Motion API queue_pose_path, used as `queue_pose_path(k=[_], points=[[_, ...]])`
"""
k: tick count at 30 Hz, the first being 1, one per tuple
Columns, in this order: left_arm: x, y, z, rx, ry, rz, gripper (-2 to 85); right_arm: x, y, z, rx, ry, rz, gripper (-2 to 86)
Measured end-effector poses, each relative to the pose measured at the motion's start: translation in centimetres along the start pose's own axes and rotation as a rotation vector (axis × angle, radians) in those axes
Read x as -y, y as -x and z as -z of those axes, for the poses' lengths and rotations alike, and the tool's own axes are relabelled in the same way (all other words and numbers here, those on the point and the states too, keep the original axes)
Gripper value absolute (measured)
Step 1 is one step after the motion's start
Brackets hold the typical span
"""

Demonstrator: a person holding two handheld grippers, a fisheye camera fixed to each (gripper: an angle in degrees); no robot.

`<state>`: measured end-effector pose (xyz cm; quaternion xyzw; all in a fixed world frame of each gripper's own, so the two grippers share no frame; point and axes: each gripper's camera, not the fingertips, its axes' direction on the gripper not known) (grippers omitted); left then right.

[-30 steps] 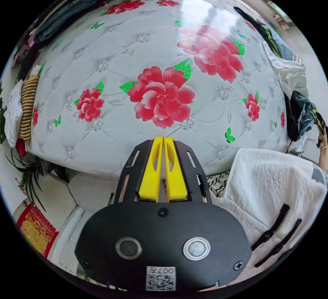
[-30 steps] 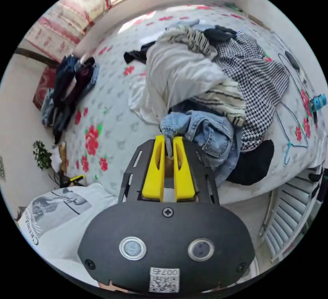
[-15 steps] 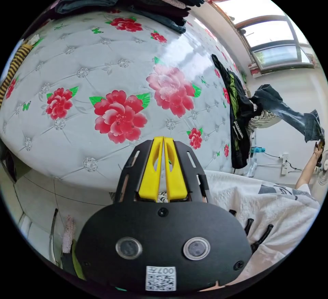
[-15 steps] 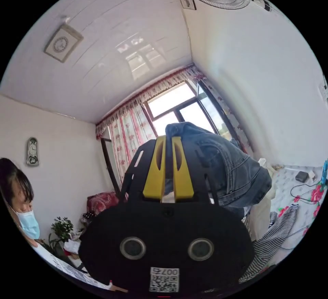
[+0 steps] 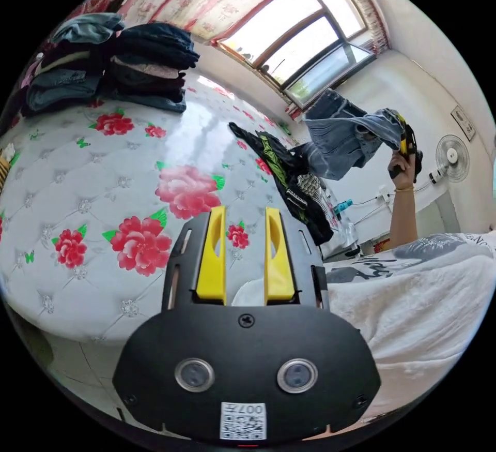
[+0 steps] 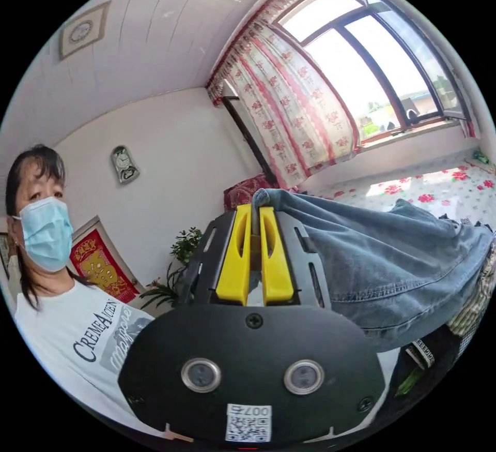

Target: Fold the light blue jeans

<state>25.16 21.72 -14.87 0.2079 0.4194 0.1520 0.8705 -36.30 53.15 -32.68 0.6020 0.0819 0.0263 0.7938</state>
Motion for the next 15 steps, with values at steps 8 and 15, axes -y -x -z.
queue_pose_path(k=[8, 15], points=[[-3.1, 8.4, 11.2, 0.228, -0.154, 0.265, 8.5, -11.2, 8.1, -25.7, 0.468, 0.529, 0.014, 3.8], [-15.8, 18.2, 21.5, 0.449, -0.194, 0.667, 8.0, -18.4, 0.5, -29.7, 0.083, 0.782, -0.167, 5.4]])
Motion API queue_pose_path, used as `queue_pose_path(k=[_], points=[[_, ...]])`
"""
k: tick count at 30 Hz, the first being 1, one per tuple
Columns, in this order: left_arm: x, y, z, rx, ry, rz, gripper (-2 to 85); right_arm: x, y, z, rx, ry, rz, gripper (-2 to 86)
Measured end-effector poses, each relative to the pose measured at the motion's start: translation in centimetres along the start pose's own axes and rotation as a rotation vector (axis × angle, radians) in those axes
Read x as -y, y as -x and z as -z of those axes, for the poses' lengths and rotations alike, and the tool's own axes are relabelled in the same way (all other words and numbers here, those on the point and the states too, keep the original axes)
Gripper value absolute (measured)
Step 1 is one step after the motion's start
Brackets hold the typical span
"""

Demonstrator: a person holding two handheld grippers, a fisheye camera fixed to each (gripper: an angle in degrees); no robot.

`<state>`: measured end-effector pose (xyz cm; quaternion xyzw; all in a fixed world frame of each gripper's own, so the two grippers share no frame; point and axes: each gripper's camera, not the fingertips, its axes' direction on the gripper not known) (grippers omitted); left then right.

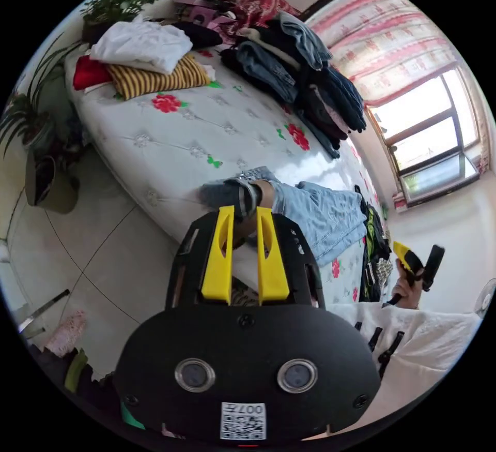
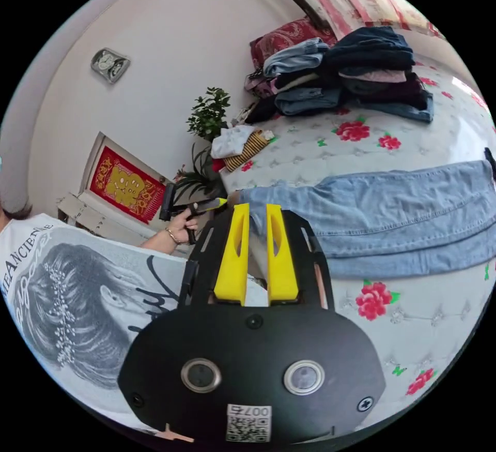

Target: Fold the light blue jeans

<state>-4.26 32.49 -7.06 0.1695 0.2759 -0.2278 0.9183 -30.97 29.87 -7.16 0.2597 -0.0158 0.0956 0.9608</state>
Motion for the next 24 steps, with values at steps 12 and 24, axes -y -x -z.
queue_pose_path(k=[12, 24], points=[[2.5, -10.7, -11.6, 0.249, 0.321, -0.523, 12.7, 2.3, -16.5, 0.9, -0.486, 0.079, -0.518, 5.0], [13.8, -7.8, -8.7, 0.298, 0.183, -0.454, 1.7, 7.9, -14.3, -8.9, -0.643, 0.26, -0.363, 1.3]])
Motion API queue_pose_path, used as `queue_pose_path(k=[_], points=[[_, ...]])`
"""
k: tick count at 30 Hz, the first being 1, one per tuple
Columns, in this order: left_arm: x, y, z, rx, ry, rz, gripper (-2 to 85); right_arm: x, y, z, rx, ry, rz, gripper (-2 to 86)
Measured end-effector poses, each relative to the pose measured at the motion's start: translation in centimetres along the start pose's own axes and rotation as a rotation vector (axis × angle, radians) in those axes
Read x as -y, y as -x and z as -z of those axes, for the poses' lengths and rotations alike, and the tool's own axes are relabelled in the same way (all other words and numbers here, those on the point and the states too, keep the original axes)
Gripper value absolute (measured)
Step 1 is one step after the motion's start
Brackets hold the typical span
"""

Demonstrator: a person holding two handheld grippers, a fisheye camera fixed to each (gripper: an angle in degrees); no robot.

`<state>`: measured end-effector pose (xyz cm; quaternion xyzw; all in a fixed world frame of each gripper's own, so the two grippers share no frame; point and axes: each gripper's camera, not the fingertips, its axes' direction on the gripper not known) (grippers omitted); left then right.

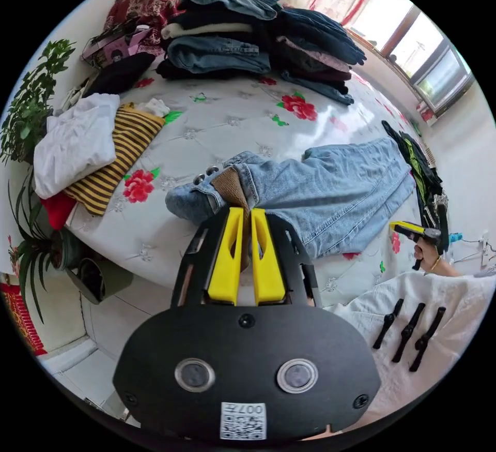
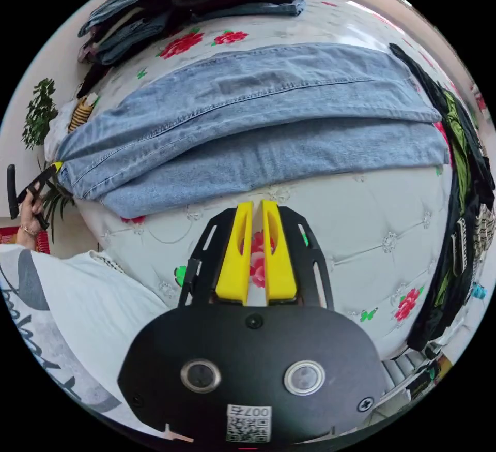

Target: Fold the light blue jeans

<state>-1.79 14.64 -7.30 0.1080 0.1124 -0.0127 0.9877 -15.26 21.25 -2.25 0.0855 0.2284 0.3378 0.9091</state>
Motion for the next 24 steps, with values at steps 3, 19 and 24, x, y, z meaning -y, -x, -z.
queue_pose_path(k=[3, 19, 24], points=[[-0.2, 3.9, -0.2, 0.02, 0.03, 0.142, 3.8, -0.6, 2.5, 0.5, 0.164, 0.045, 0.104, 1.5], [2.5, 4.9, -1.9, -0.037, 0.006, 0.252, 1.0, 15.3, -23.1, 5.0, 0.229, -0.085, -0.605, 3.0], [8.6, 3.1, 0.7, -0.034, -0.083, 0.139, -0.2, 18.0, -23.6, 11.7, 0.356, -0.27, -0.436, 0.4]])
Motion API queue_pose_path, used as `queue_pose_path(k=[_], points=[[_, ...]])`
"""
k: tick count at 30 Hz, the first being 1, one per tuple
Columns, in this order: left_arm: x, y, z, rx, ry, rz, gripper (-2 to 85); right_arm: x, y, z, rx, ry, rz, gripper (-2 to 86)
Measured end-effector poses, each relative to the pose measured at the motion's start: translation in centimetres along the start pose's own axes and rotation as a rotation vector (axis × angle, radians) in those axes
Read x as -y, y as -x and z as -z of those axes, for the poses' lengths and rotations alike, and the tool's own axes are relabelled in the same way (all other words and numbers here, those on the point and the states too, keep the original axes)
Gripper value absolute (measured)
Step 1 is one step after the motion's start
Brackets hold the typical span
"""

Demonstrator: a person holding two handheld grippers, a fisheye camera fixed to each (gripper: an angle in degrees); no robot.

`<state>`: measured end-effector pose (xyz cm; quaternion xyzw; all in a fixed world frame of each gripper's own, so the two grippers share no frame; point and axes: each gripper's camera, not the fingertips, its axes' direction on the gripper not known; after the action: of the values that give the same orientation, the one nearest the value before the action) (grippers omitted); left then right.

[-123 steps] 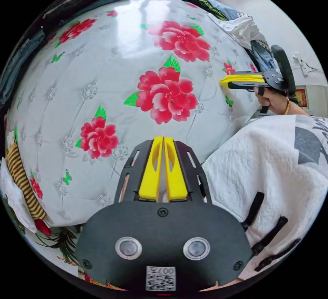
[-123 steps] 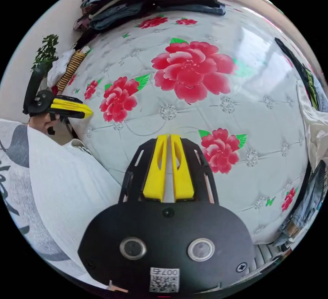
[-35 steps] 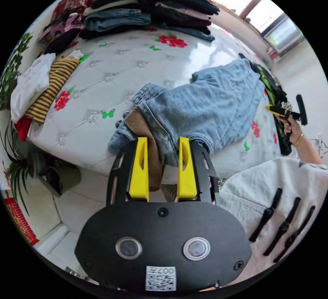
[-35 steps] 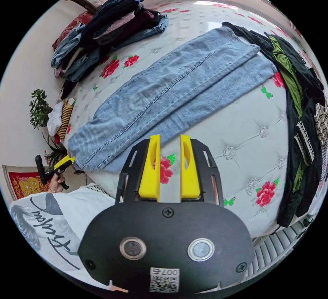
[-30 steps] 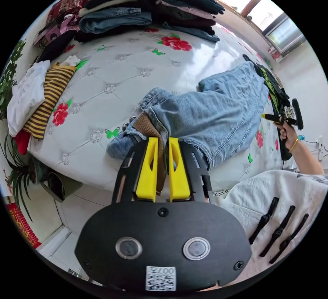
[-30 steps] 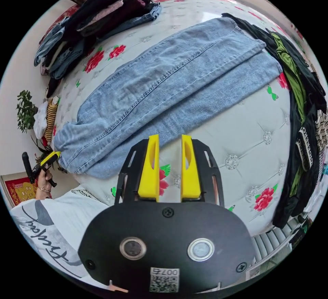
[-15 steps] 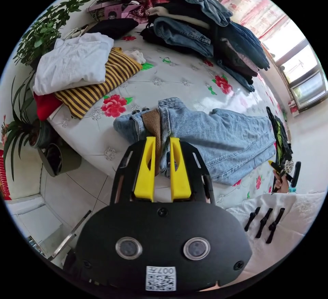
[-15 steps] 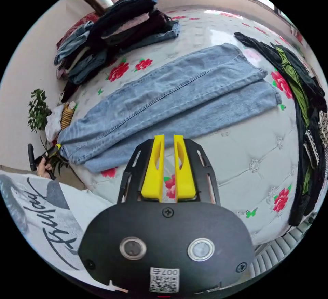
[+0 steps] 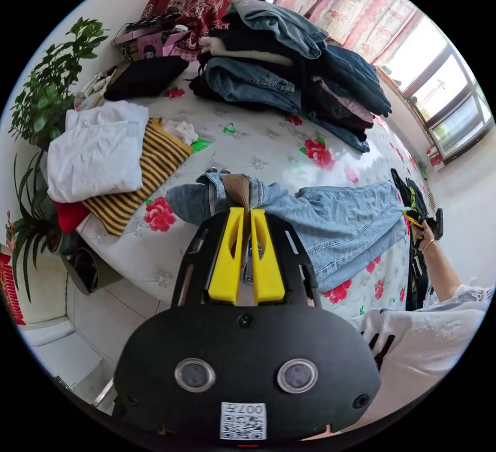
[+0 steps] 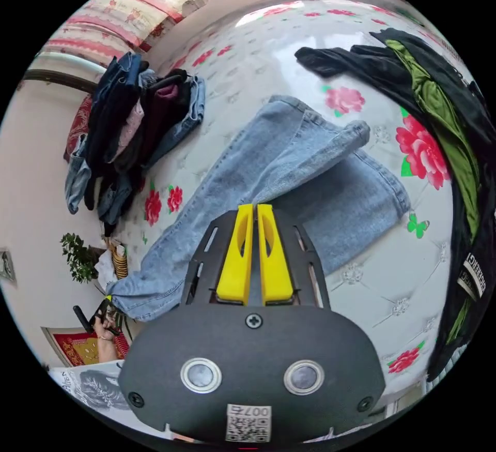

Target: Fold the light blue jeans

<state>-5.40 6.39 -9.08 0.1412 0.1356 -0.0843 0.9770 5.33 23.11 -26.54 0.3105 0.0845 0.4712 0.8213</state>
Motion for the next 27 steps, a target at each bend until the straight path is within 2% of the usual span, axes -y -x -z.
queue_pose_path(k=[5, 7, 10, 12, 14, 17, 20, 22, 23, 27], points=[[7.4, -0.3, 1.6, -0.129, -0.124, -0.015, -0.4, 1.4, 3.1, 9.9, 0.13, -0.265, 0.119, -0.2], [9.4, -1.1, 3.0, -0.173, -0.16, -0.055, -0.4, 0.1, 4.3, 16.9, 0.219, -0.457, 0.179, -0.2], [10.7, -2.8, 5.3, -0.206, -0.147, -0.178, -0.3, -4.1, 5.4, 25.0, 0.27, -0.621, 0.292, -0.2], [9.9, -3.2, 6.0, -0.255, -0.053, -0.28, -0.1, -7.8, 5.3, 28.3, 0.243, -0.667, 0.346, -0.2], [8.3, -3.0, 5.3, -0.281, 0.036, -0.325, 0.2, -11.6, 4.2, 30.1, 0.194, -0.657, 0.339, -0.2], [5.1, -2.0, 1.2, -0.323, 0.221, -0.307, 1.8, -17.7, 0.2, 29.0, 0.051, -0.556, 0.202, -0.1], [1.2, -0.9, -6.1, -0.291, 0.403, -0.209, 5.1, -22.7, -6.5, 23.4, -0.115, -0.322, -0.069, 0.1], [-1.4, -0.3, -10.7, -0.205, 0.505, -0.147, 6.0, -26.2, -11.6, 18.1, -0.233, -0.08, -0.294, 0.2], [-3.0, -0.2, -12.7, -0.166, 0.546, -0.128, 6.5, -27.0, -12.3, 17.4, -0.257, -0.054, -0.32, 0.2], [-5.7, -0.4, -14.2, -0.137, 0.501, -0.098, 8.1, -28.8, -12.4, 17.3, -0.235, -0.082, -0.325, 0.8]])
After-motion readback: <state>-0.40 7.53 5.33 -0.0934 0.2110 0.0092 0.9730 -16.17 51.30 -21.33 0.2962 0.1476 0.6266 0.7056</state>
